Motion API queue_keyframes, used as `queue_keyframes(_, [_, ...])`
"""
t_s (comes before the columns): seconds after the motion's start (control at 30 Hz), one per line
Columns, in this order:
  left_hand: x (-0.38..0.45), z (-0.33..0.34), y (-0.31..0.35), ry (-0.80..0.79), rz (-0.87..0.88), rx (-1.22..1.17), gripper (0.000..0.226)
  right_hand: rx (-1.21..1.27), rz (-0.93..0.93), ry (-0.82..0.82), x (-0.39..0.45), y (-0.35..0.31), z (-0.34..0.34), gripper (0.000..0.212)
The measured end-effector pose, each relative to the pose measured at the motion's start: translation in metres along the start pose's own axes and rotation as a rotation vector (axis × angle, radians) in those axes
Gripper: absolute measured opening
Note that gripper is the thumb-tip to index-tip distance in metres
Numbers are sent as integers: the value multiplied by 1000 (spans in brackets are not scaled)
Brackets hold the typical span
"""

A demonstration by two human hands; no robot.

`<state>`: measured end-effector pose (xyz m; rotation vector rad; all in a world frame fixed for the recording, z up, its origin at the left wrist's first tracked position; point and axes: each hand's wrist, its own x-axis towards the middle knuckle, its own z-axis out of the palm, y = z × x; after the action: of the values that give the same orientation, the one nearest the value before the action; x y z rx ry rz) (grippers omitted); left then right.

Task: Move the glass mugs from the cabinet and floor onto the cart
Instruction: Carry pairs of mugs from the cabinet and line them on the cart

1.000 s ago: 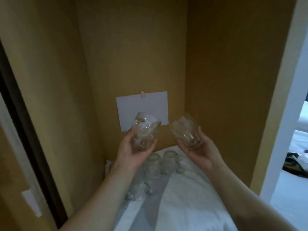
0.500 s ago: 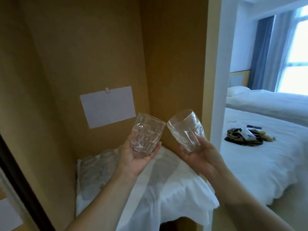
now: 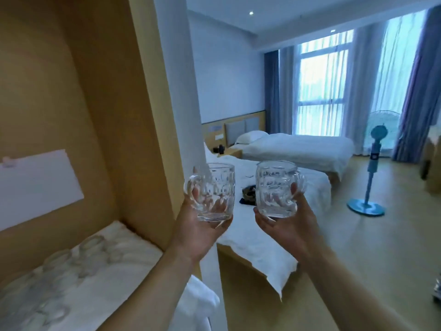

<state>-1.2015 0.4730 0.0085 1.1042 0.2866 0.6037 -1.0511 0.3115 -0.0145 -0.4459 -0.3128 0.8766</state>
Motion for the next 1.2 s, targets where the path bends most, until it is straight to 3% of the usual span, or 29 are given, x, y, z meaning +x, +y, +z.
queue_keyframes(0.03, [4, 15, -12, -10, 121, 198, 29, -29, -22, 3, -5, -17, -9, 79])
queue_keyframes(0.1, [9, 47, -30, -59, 324, 560, 47, -92, -64, 31, -15, -46, -26, 98])
queue_keyframes(0.2, [23, 98, -51, -111, 308, 811, 70, -124, -120, 66, -30, -87, -57, 96])
queue_keyframes(0.23, [31, 113, -58, -185, 197, 688, 73, -137, -131, 62, -35, -98, -67, 87])
queue_keyframes(0.33, [57, 158, -80, -307, -247, -85, 97, -231, -168, 90, -47, -131, -95, 74])
queue_keyframes(0.4, [69, 187, -98, -305, -377, -255, 66, -279, -205, 131, -56, -158, -113, 77])
queue_keyframes(0.43, [75, 196, -107, -297, -398, -257, 45, -304, -223, 141, -60, -169, -119, 78])
queue_keyframes(0.5, [85, 217, -125, -300, -454, -231, 34, -371, -262, 147, -68, -194, -132, 80])
queue_keyframes(0.63, [96, 256, -158, -339, -555, -267, 54, -428, -273, 225, -83, -233, -167, 89])
queue_keyframes(0.77, [111, 285, -196, -436, -597, -309, 96, -339, -271, 249, -92, -255, -196, 77])
queue_keyframes(0.87, [129, 310, -217, -516, -641, -296, 106, -372, -341, 281, -98, -273, -215, 71])
queue_keyframes(1.0, [156, 345, -246, -547, -691, -248, 86, -407, -397, 308, -103, -296, -237, 71])
queue_keyframes(1.1, [181, 373, -272, -564, -742, -199, 67, -317, -438, 383, -100, -317, -258, 92])
queue_keyframes(1.2, [209, 403, -292, -623, -802, -186, 63, -294, -521, 430, -90, -345, -274, 104])
